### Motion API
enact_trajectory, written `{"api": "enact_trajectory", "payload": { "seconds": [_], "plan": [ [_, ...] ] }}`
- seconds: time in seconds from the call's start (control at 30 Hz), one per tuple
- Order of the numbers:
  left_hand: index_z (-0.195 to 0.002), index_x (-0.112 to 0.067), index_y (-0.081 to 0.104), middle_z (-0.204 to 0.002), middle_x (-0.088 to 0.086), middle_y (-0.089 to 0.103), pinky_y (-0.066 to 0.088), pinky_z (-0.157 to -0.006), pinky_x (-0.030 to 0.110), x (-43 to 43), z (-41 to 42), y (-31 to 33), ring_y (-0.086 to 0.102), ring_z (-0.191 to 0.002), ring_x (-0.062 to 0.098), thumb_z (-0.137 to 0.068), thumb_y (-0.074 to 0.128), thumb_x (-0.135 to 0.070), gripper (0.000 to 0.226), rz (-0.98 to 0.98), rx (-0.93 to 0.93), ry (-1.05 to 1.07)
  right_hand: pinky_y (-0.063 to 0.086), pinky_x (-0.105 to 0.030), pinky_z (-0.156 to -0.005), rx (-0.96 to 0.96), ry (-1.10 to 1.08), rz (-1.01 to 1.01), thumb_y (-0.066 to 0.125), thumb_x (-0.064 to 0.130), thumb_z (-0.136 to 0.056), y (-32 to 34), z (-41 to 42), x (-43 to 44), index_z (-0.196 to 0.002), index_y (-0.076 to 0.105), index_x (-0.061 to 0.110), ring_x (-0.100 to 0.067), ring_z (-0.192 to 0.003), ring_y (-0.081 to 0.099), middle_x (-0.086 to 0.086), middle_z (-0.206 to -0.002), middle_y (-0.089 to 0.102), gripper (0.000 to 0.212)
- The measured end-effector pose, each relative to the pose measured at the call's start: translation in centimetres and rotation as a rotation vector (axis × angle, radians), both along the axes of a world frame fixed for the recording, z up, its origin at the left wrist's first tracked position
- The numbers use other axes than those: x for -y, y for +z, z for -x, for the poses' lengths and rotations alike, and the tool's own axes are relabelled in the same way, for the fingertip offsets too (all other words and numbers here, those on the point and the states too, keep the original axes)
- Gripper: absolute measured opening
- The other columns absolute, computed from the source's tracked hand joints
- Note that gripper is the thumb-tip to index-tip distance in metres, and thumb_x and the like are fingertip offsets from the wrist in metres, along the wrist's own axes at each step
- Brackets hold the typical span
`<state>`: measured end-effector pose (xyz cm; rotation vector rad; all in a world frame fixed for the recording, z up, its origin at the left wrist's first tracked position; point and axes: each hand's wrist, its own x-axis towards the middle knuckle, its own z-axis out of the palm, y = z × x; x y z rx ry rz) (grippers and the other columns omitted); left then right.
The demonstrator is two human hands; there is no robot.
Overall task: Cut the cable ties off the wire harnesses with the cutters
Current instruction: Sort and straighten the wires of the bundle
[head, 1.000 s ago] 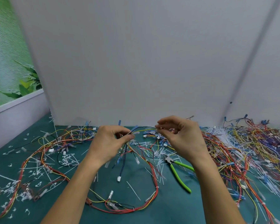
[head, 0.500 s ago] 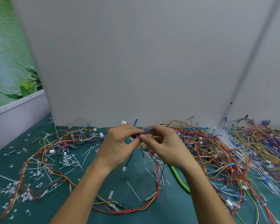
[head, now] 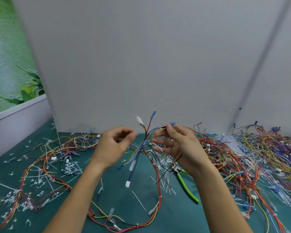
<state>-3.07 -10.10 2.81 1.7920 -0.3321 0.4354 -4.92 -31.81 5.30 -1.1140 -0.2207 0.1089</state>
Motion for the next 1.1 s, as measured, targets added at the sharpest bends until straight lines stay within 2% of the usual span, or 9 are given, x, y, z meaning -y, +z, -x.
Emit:
{"api": "enact_trajectory", "payload": {
  "seconds": [0.1,0.17,0.3,0.43,0.57,0.63,0.8,0.97,1.1],
  "plan": [
    [-0.102,-0.027,0.075,-0.100,-0.013,0.078,0.051,-0.083,0.016,0.7,0.7,-0.1,0.071,-0.095,0.000,-0.097,0.063,-0.008,0.023,-0.040,-0.075,-0.248,0.064,-0.044,-0.070,-0.056,0.052,-0.099,0.062,0.022,-0.096,0.2,0.2,-0.2,-0.097,0.062,0.001,-0.034,-0.084,0.076,-0.014,-0.089,0.073,0.020],
    [-0.107,-0.022,0.075,-0.103,-0.010,0.078,0.050,-0.083,0.012,1.0,1.1,0.0,0.071,-0.097,0.001,-0.099,0.059,-0.005,0.024,-0.015,-0.101,-0.325,0.064,-0.042,-0.070,-0.085,0.052,-0.158,0.059,0.019,-0.101,0.3,0.2,-0.3,-0.097,0.062,0.001,-0.033,-0.084,0.076,-0.013,-0.086,0.074,0.019],
    [-0.112,-0.009,0.073,-0.104,0.001,0.078,0.051,-0.088,0.018,1.2,1.4,0.1,0.071,-0.100,0.012,-0.100,0.057,-0.006,0.020,-0.009,-0.106,-0.388,0.064,-0.038,-0.068,-0.147,0.033,-0.252,0.053,0.018,-0.105,0.4,-0.1,-0.4,-0.099,0.060,0.002,-0.030,-0.080,0.076,-0.011,-0.083,0.073,0.018],
    [-0.105,-0.005,0.072,-0.090,0.002,0.076,0.052,-0.083,0.020,1.5,1.3,0.0,0.069,-0.086,0.011,-0.098,0.060,-0.010,0.015,0.031,-0.102,-0.369,0.064,-0.036,-0.067,-0.224,0.015,-0.306,0.052,0.016,-0.106,0.3,-0.4,-0.5,-0.101,0.060,0.001,-0.028,-0.076,0.076,-0.015,-0.084,0.074,0.017],
    [-0.098,-0.013,0.073,-0.088,0.002,0.077,0.056,-0.085,0.027,1.4,0.9,-0.4,0.070,-0.083,0.010,-0.085,0.069,-0.028,0.020,0.073,-0.115,-0.315,0.065,-0.036,-0.070,-0.224,0.037,-0.272,0.057,0.014,-0.101,0.3,-0.4,-0.1,-0.113,0.060,0.001,-0.030,-0.080,0.077,-0.017,-0.091,0.075,0.018],
    [-0.095,-0.019,0.074,-0.091,0.004,0.077,0.055,-0.086,0.033,1.4,0.8,-0.4,0.069,-0.085,0.011,-0.081,0.072,-0.031,0.017,0.073,-0.091,-0.266,0.065,-0.036,-0.070,-0.178,0.000,-0.196,0.066,0.017,-0.093,0.3,-0.5,0.5,-0.112,0.062,0.003,-0.031,-0.084,0.077,-0.016,-0.096,0.075,0.024],
    [-0.089,-0.027,0.073,-0.080,-0.007,0.072,0.044,-0.064,0.011,1.4,0.6,-0.3,0.062,-0.073,0.002,-0.079,0.078,-0.035,0.014,-0.005,0.047,-0.147,0.060,-0.033,-0.070,-0.029,-0.273,0.056,0.068,0.026,-0.098,0.3,-1.0,2.2,-0.121,0.065,0.008,-0.029,-0.096,0.077,-0.013,-0.108,0.075,0.029],
    [-0.085,-0.028,0.073,-0.073,-0.017,0.069,0.043,-0.056,0.014,1.7,1.0,-0.1,0.057,-0.064,0.003,-0.079,0.085,-0.024,0.013,-0.014,0.096,-0.030,0.060,-0.030,-0.080,0.228,-0.415,0.368,0.070,0.051,-0.094,1.0,0.3,2.3,-0.114,0.073,0.023,-0.015,-0.102,0.074,0.004,-0.108,0.077,0.034],
    [-0.083,-0.028,0.074,-0.078,-0.015,0.071,0.041,-0.059,0.009,1.9,1.3,-0.1,0.061,-0.067,0.005,-0.079,0.086,-0.020,0.015,-0.075,0.203,0.113,0.057,-0.019,-0.081,0.338,-0.351,0.598,0.074,0.082,-0.066,1.6,1.9,1.8,-0.118,0.067,0.046,-0.005,-0.103,0.072,0.010,-0.113,0.075,0.063]
  ]
}}
